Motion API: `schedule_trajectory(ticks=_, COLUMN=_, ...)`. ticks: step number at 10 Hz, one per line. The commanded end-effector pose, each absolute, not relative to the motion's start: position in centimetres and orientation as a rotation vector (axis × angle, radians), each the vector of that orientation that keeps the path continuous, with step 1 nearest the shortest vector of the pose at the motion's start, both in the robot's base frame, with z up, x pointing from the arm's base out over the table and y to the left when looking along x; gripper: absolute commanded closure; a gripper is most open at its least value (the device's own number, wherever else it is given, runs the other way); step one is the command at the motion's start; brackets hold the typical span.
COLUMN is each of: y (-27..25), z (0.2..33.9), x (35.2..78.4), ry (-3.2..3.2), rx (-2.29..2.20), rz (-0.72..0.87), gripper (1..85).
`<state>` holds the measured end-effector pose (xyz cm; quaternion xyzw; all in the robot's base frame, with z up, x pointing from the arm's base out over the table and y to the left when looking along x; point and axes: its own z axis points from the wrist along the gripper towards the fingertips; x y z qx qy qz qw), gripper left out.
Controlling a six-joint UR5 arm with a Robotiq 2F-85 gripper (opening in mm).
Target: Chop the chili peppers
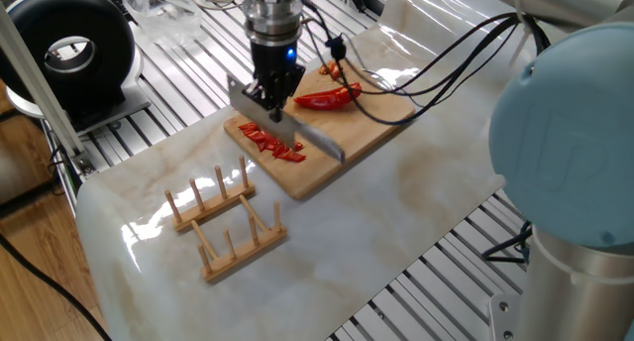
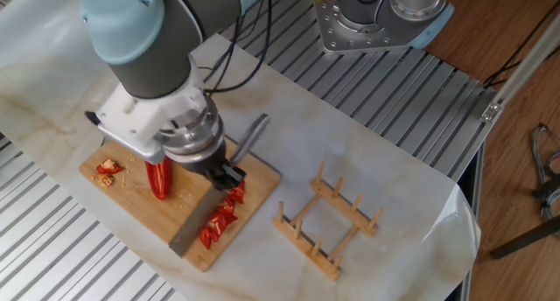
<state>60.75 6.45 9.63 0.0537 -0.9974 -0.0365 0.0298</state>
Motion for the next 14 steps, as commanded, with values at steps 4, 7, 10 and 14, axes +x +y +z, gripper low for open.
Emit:
schedule_trajectory(ticks=4, y=-3.5, z=10.7, x=63.0, ry=-3.107, rx=0.29, rz=0.104, gripper=84.3)
schedule_trajectory(ticks=7, y=-7.0, z=10.1, x=63.3, ry=-3.141, rx=0.24, rz=0.168, gripper=84.3)
schedule_trajectory(ticks=10, y=-7.0, z=10.6, x=62.4, ry=-3.136, rx=0.227, rz=0.171, gripper=84.3)
schedule_trajectory(ticks=14, y=-8.5, z=11.4, x=60.7, ry=-3.035, rx=0.436, rz=0.278, gripper=84.3)
